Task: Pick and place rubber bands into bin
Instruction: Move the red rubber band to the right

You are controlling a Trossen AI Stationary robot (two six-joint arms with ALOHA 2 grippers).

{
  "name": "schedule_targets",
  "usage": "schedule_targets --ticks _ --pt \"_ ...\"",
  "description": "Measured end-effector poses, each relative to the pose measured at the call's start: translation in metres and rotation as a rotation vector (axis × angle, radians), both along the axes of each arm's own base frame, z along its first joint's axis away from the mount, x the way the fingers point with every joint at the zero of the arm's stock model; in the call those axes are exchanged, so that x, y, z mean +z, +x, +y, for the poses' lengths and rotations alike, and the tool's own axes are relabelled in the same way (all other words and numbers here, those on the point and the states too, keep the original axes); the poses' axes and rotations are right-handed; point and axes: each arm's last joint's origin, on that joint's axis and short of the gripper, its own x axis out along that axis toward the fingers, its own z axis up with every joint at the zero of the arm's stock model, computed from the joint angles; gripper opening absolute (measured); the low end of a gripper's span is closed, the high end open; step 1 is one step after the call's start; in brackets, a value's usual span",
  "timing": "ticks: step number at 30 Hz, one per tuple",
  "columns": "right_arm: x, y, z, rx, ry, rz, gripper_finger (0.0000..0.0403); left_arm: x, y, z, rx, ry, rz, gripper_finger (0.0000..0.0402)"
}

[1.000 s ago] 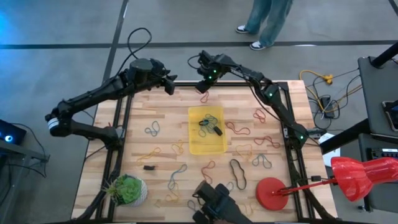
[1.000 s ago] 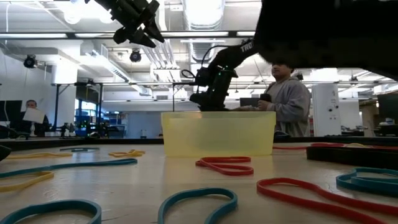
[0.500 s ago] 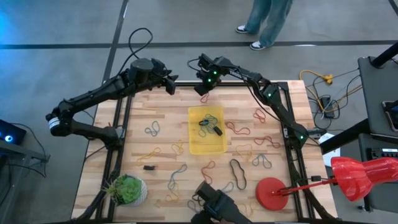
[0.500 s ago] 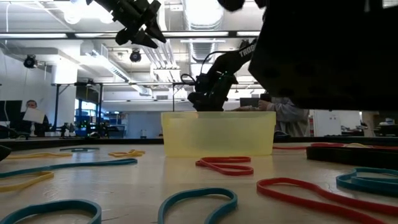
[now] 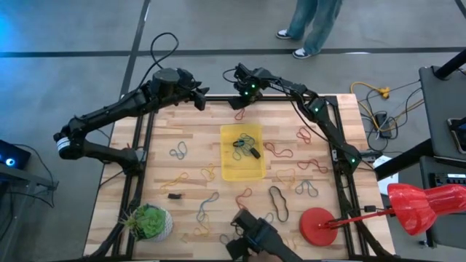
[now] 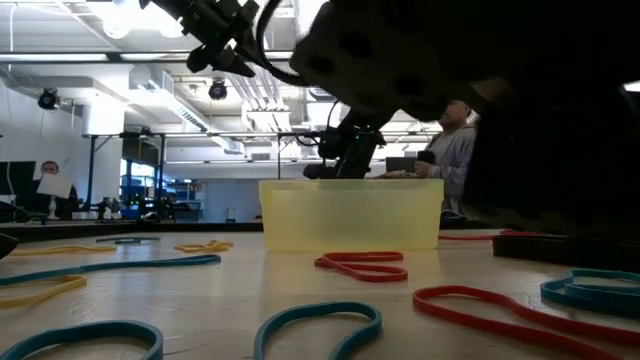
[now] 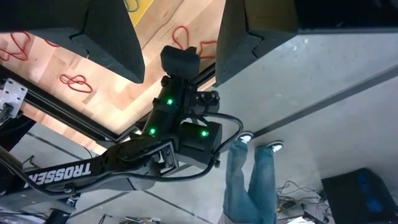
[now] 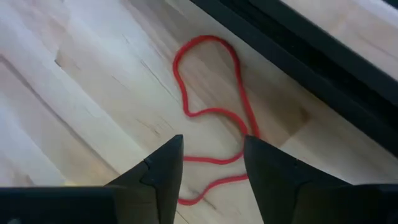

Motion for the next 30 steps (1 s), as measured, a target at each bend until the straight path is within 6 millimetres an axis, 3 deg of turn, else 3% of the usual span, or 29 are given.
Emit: schedule_targets --ticks 11,23,30 --pt "-0.007 -0.006 -0.002 -0.039 0.028 0.032 0.0151 0.002 0.001 0.001 -0.002 0.019 -0.027 0.0183" --pt "-0.005 -0.040 -0.009 -0.122 0.066 0.286 0.0142 0.003 0.001 0.001 -0.001 0.027 -0.026 0.0183" --pt "0.006 -0.042 -0.007 -0.084 -0.087 0.439 0.0156 0.003 0.001 0.001 -0.015 0.057 0.001 0.0183"
